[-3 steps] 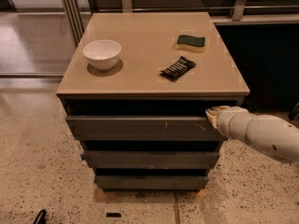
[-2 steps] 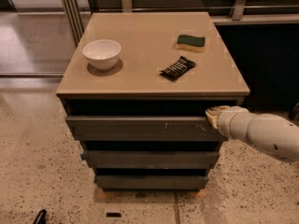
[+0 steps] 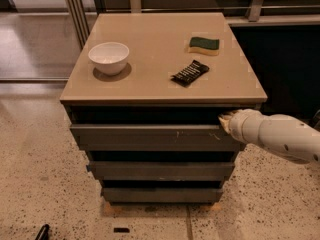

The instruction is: Open top drawer

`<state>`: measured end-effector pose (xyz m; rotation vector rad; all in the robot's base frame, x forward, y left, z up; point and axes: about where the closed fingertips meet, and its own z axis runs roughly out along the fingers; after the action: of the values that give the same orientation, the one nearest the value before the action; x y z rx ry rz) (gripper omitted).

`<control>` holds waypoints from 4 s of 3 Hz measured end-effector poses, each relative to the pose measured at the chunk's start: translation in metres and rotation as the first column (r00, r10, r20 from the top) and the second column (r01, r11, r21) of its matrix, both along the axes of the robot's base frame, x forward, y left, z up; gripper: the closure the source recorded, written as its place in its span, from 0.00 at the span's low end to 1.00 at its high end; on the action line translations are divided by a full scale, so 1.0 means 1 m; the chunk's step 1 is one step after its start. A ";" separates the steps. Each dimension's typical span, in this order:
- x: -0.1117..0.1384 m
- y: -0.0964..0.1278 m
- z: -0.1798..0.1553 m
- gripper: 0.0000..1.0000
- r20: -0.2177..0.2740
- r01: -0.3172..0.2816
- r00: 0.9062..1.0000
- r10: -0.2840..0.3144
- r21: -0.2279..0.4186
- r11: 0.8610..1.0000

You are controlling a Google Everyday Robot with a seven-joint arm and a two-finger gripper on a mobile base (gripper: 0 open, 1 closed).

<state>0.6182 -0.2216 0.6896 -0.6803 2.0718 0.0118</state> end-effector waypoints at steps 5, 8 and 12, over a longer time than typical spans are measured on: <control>-0.055 -0.035 0.028 1.00 -0.366 -0.109 0.924 0.113 0.033 0.993; -0.035 -0.026 0.011 1.00 -0.314 -0.086 0.945 0.095 0.042 0.995; -0.024 -0.029 -0.023 1.00 -0.413 -0.048 0.908 0.063 0.046 0.998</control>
Offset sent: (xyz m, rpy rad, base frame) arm -0.0537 -0.0336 -0.0362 -0.0725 0.5120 0.0147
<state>0.5937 -0.2504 0.6664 -0.7652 2.4512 0.2447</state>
